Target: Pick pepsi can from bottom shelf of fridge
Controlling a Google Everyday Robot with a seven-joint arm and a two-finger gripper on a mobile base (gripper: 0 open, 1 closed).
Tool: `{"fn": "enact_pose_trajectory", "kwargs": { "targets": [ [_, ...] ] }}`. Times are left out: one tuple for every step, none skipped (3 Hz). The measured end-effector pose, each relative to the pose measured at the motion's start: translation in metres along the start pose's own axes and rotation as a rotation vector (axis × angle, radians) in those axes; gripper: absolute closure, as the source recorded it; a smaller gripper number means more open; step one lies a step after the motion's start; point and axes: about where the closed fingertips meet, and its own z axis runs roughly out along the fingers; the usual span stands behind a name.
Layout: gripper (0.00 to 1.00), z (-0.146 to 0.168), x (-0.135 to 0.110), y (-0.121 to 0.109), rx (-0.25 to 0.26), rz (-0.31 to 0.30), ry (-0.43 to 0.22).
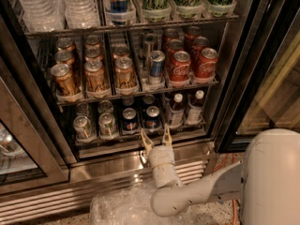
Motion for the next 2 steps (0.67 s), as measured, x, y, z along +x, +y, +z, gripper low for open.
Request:
{"fn": "enact_pose_trajectory", "kwargs": {
  "targets": [
    [0.34,0.013,0.003,-0.001,-0.006,-0.007,-0.008],
    [0.32,0.023,0.016,-0.003,-0.014,0.0,0.025]
  ]
}}
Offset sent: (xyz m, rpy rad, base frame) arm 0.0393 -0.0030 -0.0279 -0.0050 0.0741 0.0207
